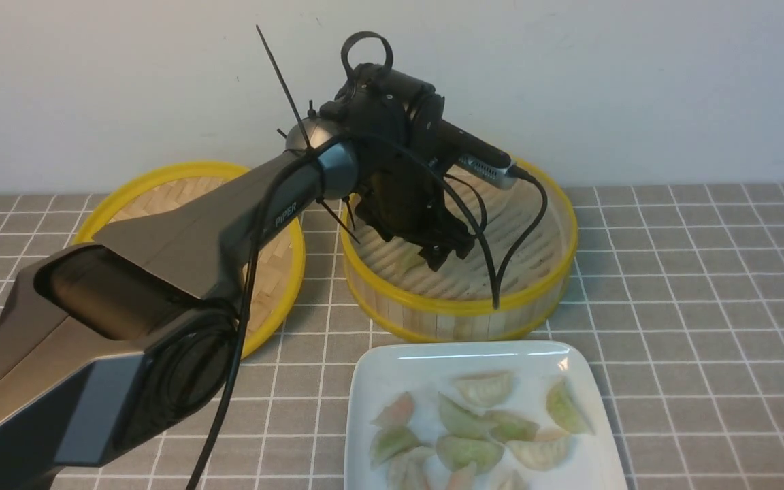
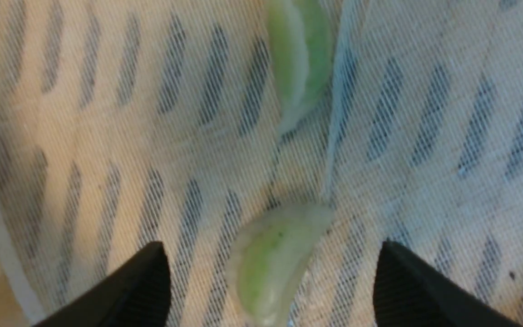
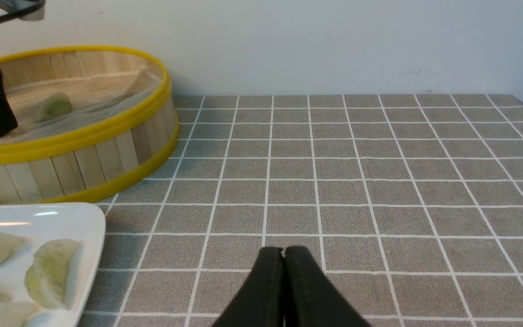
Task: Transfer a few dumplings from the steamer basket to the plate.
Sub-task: Use the left arm to grab a dumpling from the steamer, then use the left arm to put the dumpling into the plate, then use the left arm to grab a dumpling from the steamer, then use the left arm to put the dumpling into the plate
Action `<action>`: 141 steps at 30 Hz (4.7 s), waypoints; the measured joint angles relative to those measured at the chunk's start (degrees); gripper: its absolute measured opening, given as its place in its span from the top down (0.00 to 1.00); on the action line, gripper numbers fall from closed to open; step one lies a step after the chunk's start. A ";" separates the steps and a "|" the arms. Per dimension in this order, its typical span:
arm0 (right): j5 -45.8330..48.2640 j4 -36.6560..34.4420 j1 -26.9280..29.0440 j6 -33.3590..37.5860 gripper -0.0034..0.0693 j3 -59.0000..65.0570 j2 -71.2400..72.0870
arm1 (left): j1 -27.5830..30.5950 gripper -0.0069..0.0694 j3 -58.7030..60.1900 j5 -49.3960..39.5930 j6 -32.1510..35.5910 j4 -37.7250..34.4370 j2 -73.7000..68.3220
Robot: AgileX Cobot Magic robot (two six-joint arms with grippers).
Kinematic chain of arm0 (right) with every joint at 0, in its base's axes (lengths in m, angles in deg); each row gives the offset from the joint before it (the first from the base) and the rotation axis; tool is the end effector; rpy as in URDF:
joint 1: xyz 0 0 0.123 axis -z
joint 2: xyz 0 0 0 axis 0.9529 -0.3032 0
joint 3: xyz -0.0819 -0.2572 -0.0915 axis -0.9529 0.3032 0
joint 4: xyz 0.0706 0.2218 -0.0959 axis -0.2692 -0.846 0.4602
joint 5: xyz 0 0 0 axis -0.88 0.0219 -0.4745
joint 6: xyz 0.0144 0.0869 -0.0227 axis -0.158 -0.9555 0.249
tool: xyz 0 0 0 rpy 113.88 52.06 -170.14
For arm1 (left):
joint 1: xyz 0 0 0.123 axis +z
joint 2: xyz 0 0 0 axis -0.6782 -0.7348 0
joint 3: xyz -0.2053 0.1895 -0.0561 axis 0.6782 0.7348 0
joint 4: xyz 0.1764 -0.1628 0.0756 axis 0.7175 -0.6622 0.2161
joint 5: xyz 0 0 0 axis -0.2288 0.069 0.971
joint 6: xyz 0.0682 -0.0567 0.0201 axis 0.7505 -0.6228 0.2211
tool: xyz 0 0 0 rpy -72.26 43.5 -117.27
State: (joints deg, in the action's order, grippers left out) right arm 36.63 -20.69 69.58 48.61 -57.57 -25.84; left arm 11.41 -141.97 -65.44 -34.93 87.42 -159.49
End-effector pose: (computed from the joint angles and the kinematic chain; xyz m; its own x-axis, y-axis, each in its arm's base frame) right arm 0.0527 -0.0042 0.1729 -0.2854 0.0799 -0.9551 0.0494 0.9964 0.0686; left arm 0.4540 -0.2704 0.1893 -0.7305 0.5705 -0.3754 0.5838 0.8069 0.0900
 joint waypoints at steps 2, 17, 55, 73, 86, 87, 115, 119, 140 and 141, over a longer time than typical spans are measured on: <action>0.00 0.00 0.00 0.00 0.97 0.00 0.00 | 0.00 0.29 0.00 0.19 0.00 0.37 -0.05; 0.00 0.00 0.00 0.00 0.97 0.00 0.00 | 0.00 0.69 -0.08 -1.65 0.41 0.54 -1.64; 0.00 0.00 0.00 0.62 0.97 0.00 0.00 | -9.99 0.69 27.27 -8.42 0.83 -15.52 22.42; 0.00 0.00 0.00 0.62 0.97 0.00 0.00 | -7.84 0.32 15.74 1.01 -11.69 -3.95 18.48; 0.00 0.00 0.00 0.62 0.97 0.00 0.00 | -0.97 0.32 -3.90 9.28 -11.32 -2.06 0.14; 0.00 0.00 0.00 0.62 0.97 0.00 0.00 | -0.92 0.32 -4.07 10.00 -10.83 -2.03 -0.75; 0.00 0.00 0.00 0.62 0.97 0.00 0.00 | -1.30 0.49 -4.94 10.63 -8.66 -0.05 -6.55; 0.00 0.00 0.00 0.62 0.97 0.00 0.00 | -1.72 0.77 -5.16 10.47 -6.17 -1.17 -6.31; 0.00 0.00 0.00 0.62 0.97 0.00 0.00 | -1.55 0.77 -4.65 -5.73 -3.30 -3.42 4.79; 0.00 0.00 0.00 0.62 0.97 0.00 0.00 | -1.55 0.77 -4.65 -6.99 -2.62 -3.76 4.86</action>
State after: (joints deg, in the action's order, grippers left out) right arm 36.63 -20.69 69.58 49.23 -57.57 -25.84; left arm 9.86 -146.62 -72.43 -37.55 83.66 -154.62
